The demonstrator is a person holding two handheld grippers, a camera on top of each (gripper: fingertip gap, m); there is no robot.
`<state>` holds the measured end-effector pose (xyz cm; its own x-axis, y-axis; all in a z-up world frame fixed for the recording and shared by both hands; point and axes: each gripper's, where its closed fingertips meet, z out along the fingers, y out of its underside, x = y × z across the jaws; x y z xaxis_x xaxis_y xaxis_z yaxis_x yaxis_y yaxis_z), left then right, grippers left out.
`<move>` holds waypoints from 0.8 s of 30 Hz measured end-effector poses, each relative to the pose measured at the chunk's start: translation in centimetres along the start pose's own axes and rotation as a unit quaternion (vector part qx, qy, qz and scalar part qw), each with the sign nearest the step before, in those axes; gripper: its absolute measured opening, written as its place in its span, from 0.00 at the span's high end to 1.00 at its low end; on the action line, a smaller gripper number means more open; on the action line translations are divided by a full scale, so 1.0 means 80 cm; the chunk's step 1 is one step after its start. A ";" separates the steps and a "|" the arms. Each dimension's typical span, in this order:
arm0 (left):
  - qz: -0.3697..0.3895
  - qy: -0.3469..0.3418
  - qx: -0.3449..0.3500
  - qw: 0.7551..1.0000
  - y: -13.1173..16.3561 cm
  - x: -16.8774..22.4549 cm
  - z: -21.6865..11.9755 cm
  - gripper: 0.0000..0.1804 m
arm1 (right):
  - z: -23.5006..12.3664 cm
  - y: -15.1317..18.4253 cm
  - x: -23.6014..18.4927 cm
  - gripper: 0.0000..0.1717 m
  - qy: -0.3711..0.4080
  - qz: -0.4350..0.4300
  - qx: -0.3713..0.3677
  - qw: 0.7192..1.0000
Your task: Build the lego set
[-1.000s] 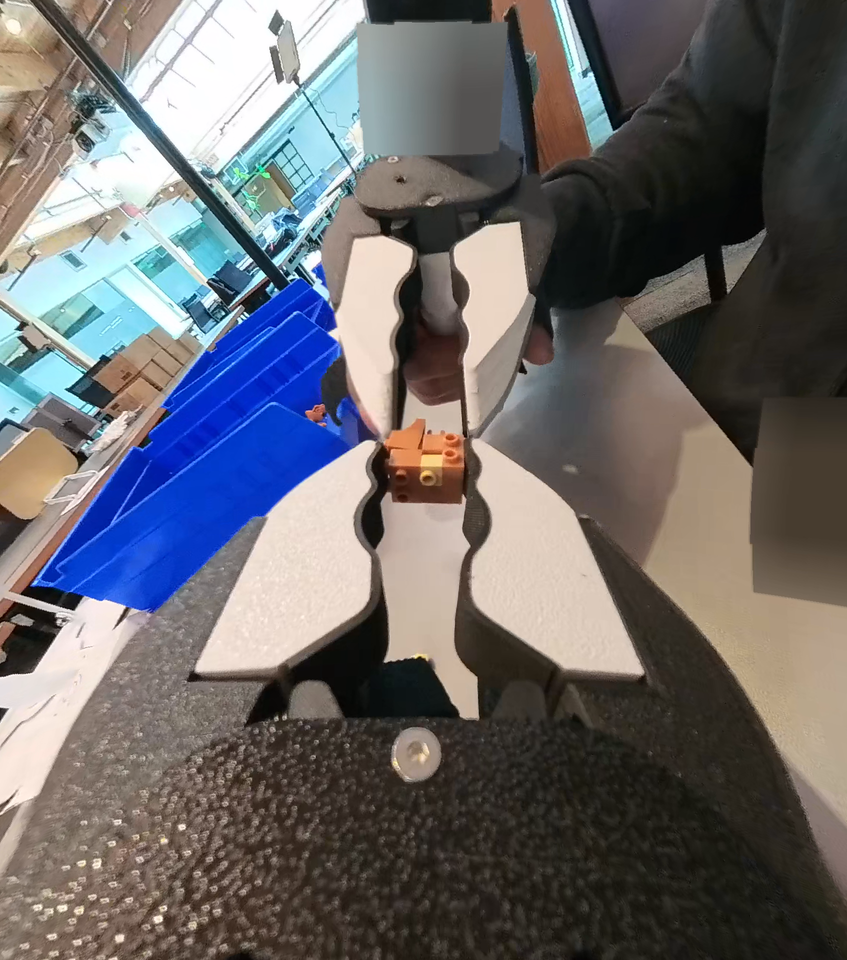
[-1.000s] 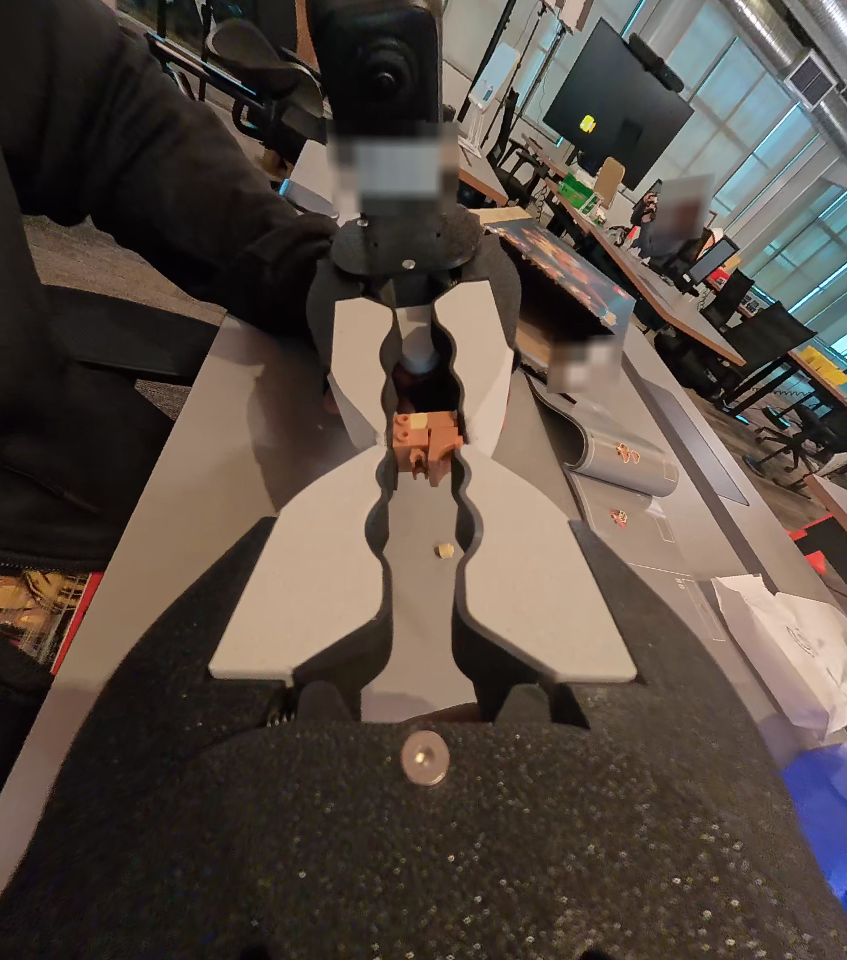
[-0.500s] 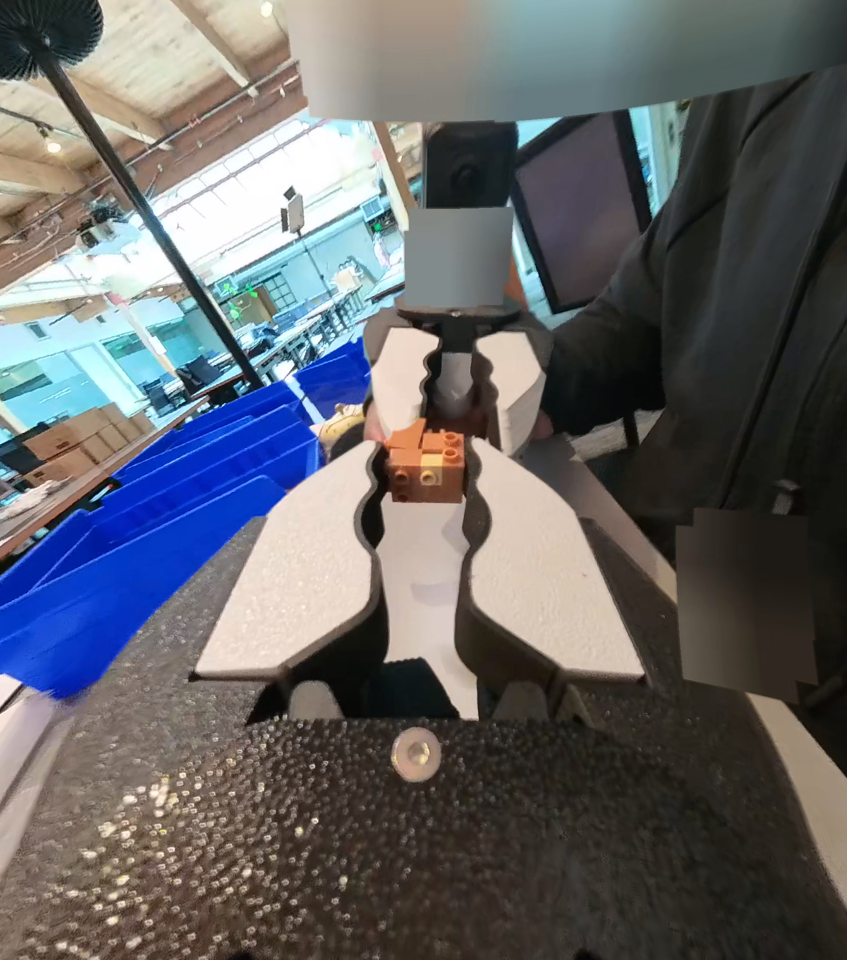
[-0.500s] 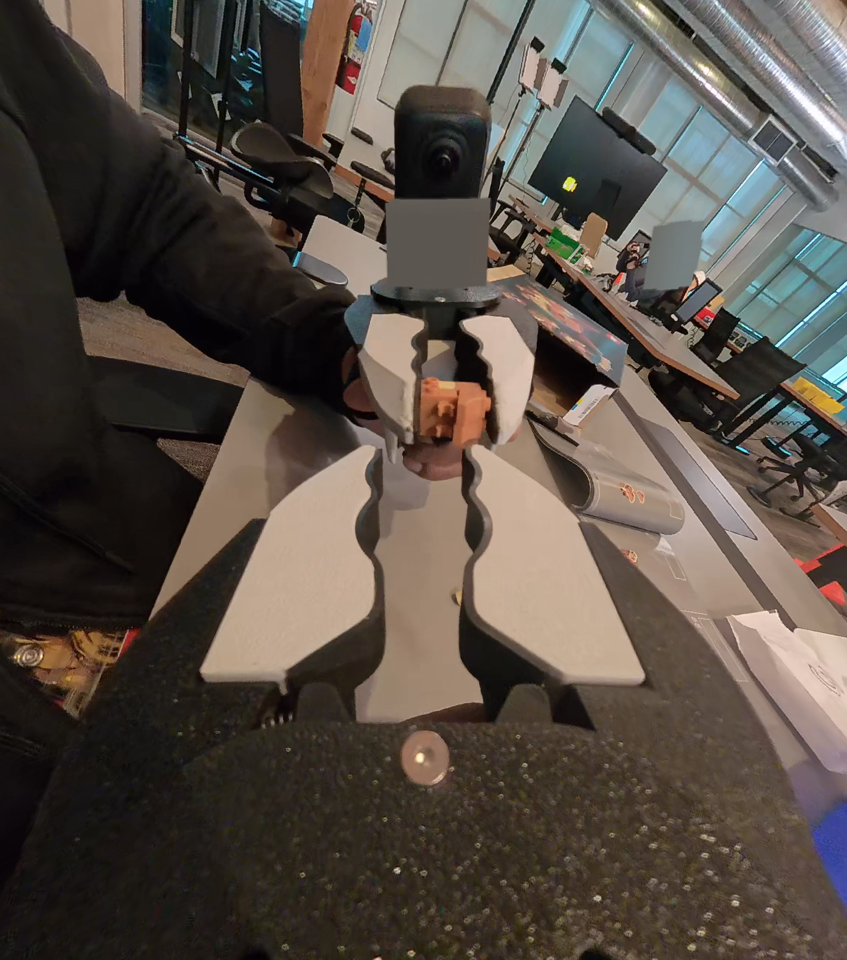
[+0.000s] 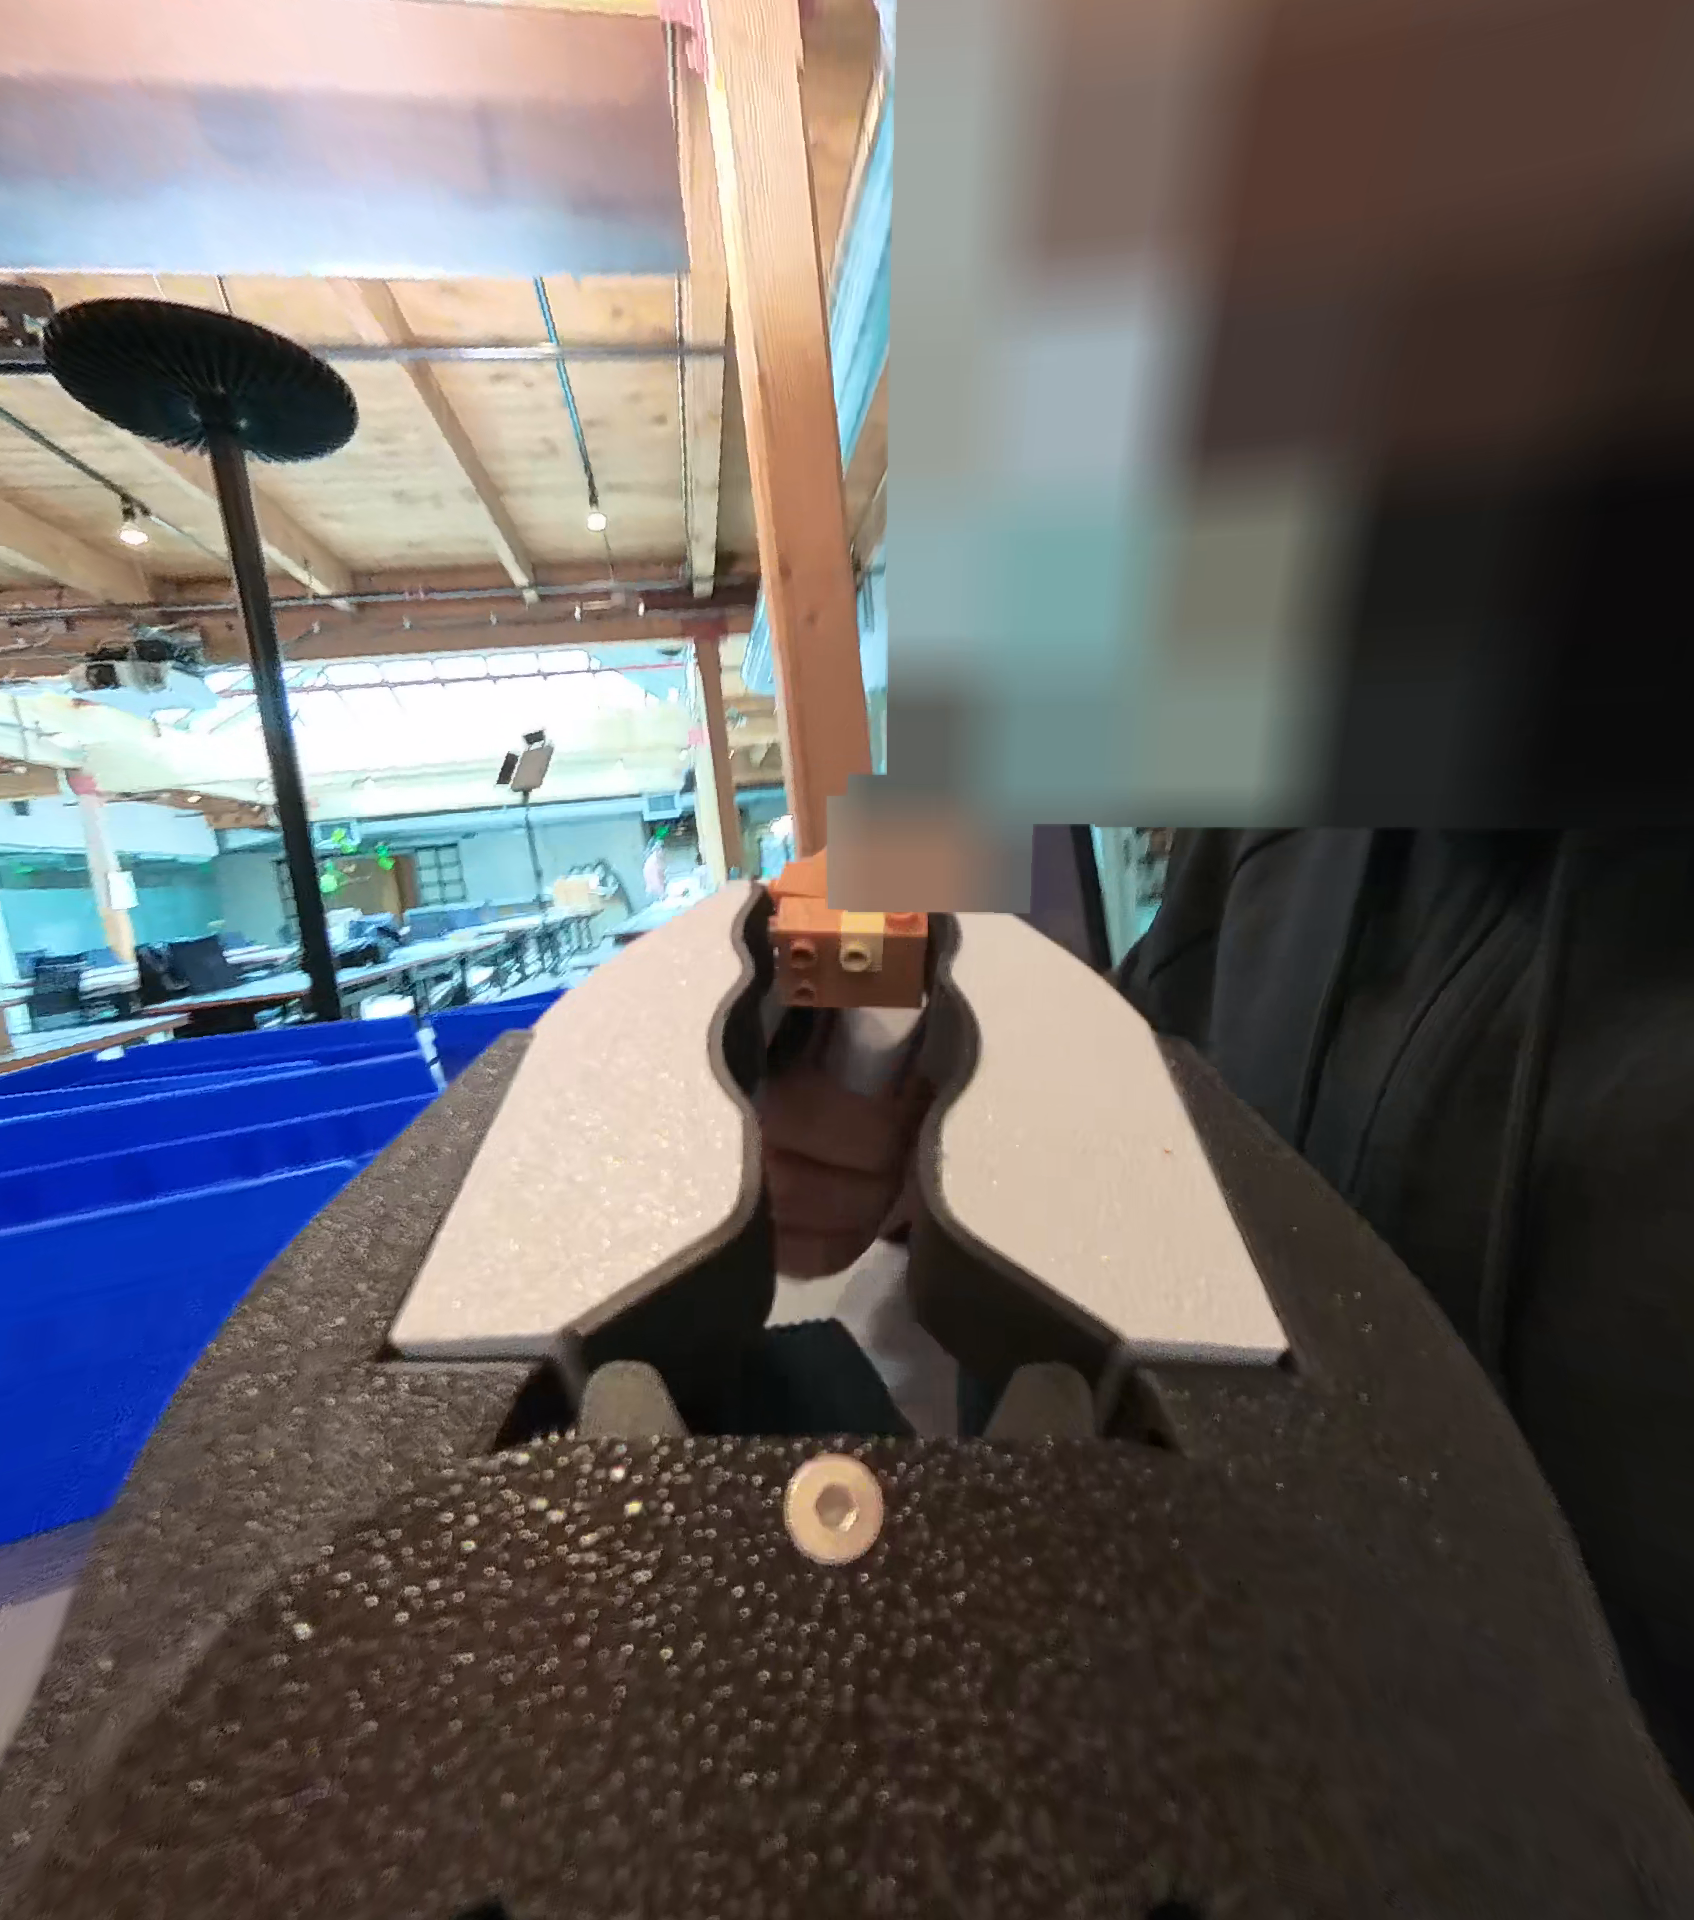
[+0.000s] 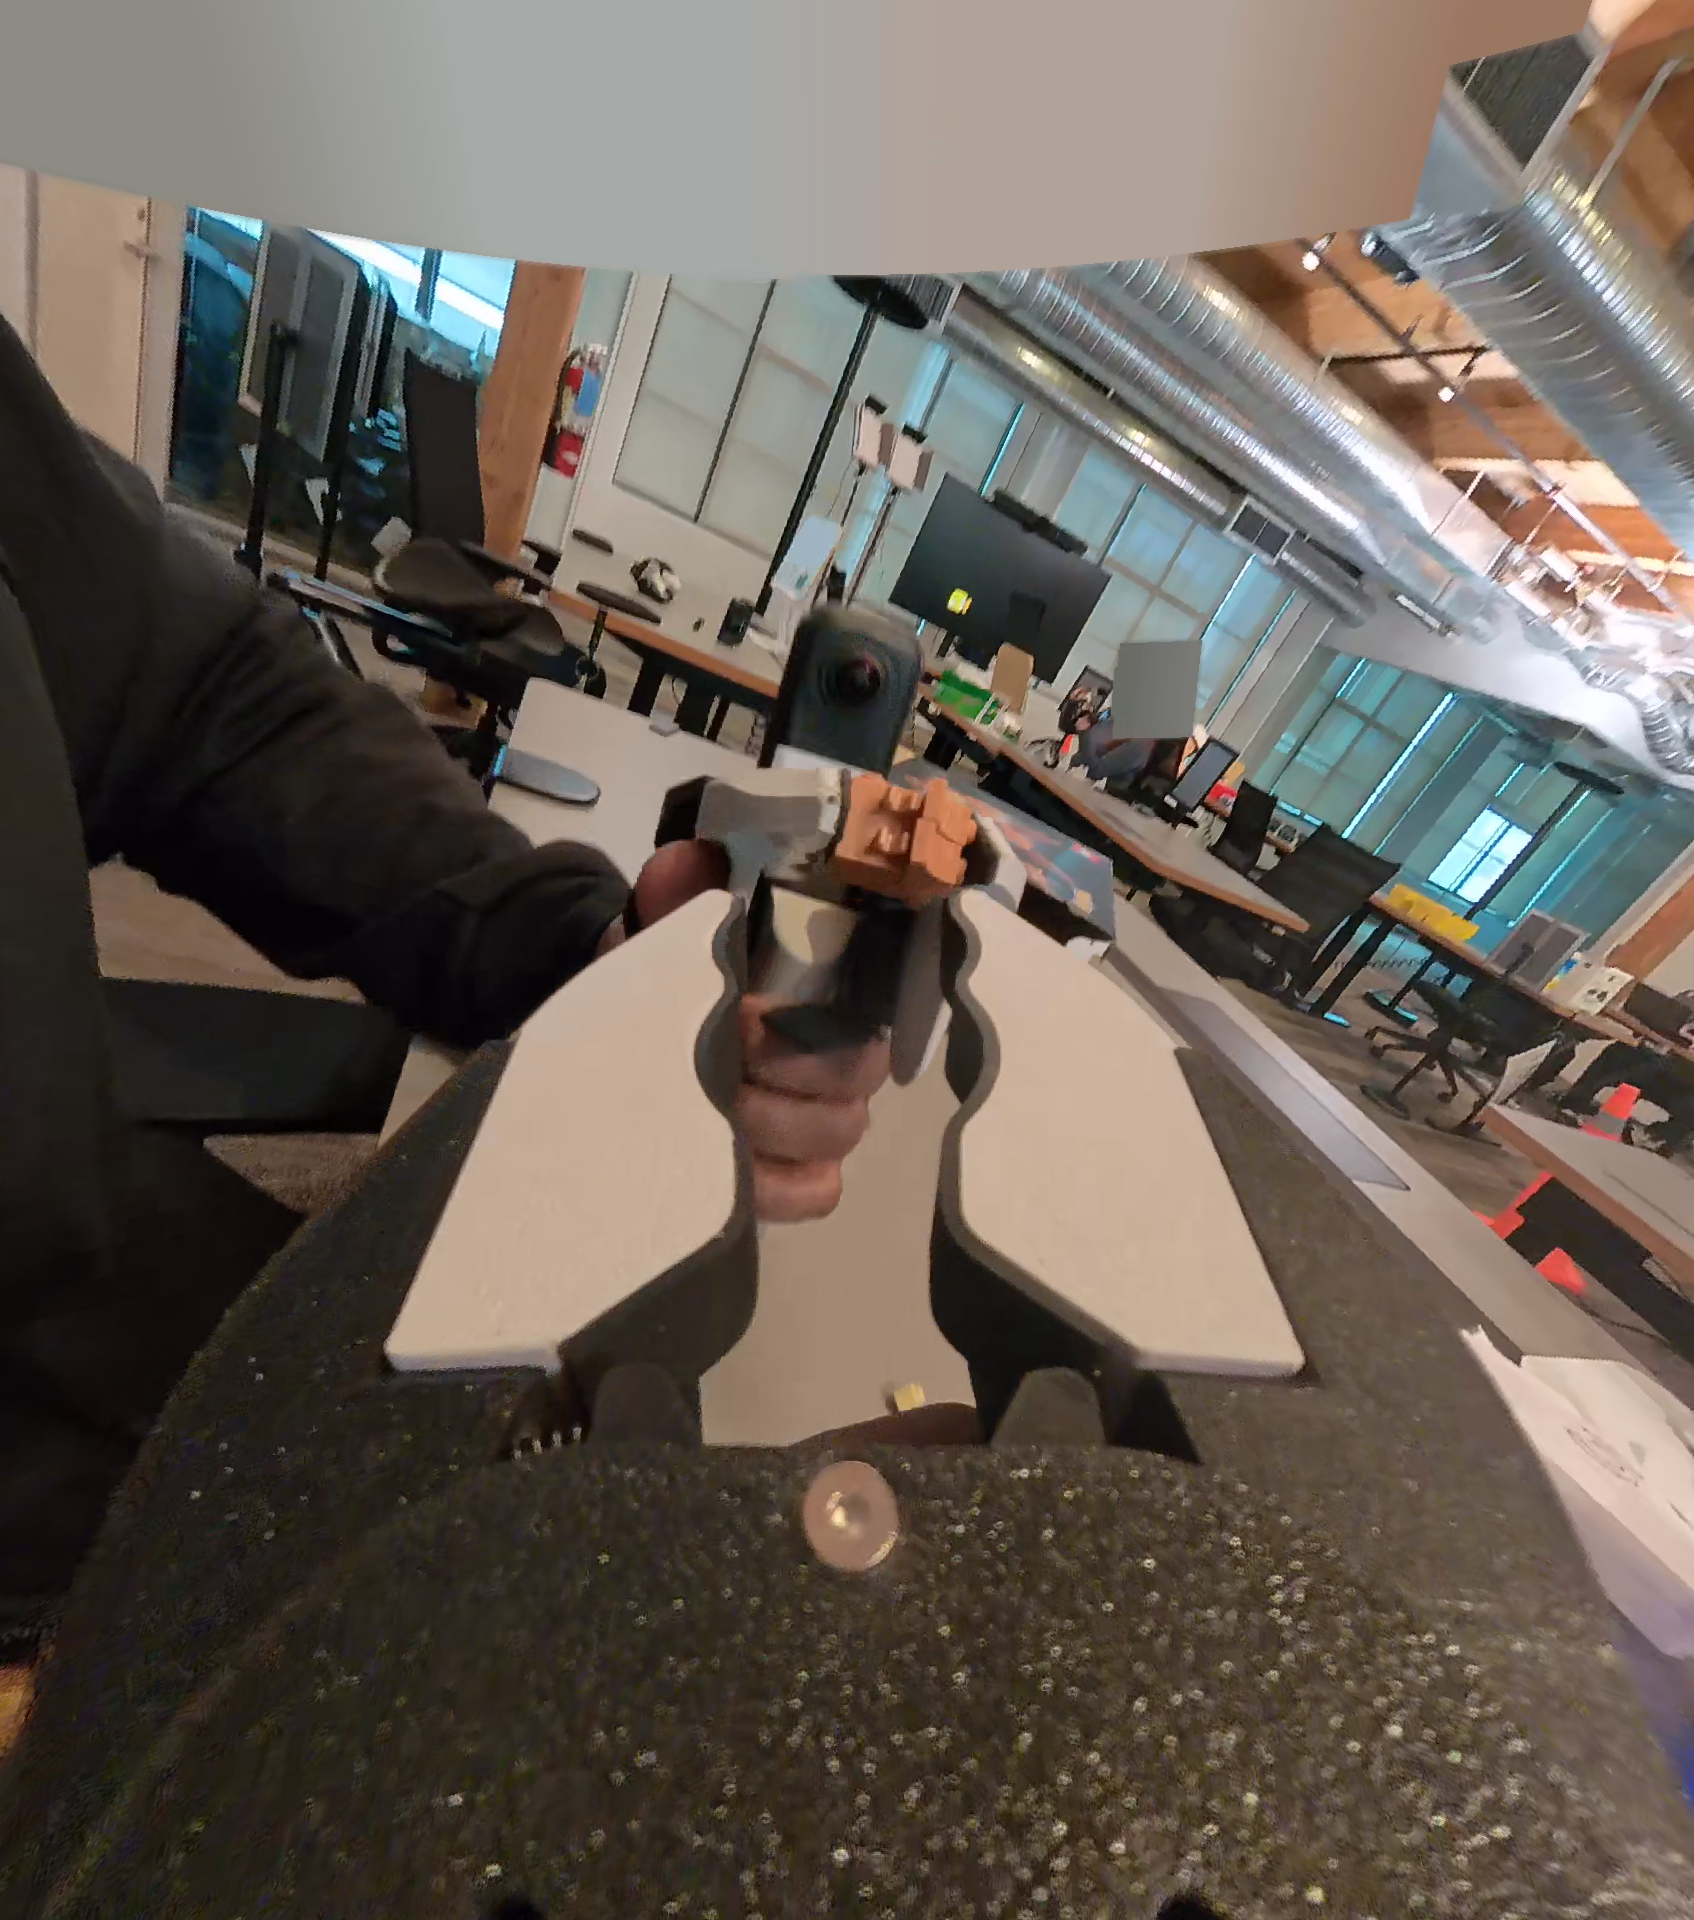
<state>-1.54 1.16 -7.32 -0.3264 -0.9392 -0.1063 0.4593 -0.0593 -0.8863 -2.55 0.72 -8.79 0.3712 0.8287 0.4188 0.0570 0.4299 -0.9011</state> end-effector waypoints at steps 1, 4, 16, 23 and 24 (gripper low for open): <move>-0.016 0.005 0.019 1.000 -0.004 0.002 0.002 0.85 | 0.001 -0.005 0.000 0.79 0.003 0.002 0.009 1.000; -0.042 0.010 0.059 0.997 -0.012 0.006 0.006 0.85 | 0.004 -0.013 0.002 0.80 0.021 0.009 0.025 0.999; -0.090 0.009 0.089 0.992 -0.010 0.002 0.011 0.85 | 0.003 -0.014 0.012 0.86 0.057 0.061 0.052 0.995; -0.090 0.013 0.079 0.993 -0.006 0.004 0.010 0.85 | 0.001 -0.013 0.009 0.87 0.048 0.079 0.053 0.994; -0.089 0.015 0.077 0.993 -0.006 0.004 0.011 0.85 | 0.001 -0.013 0.009 0.87 0.045 0.081 0.054 0.994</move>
<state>-1.15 0.58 -6.56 -0.4368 -0.8991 0.0304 0.5125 -0.2764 -0.8130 -2.39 0.90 -7.57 0.4498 0.8564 0.2537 -0.1080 0.3341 -0.9363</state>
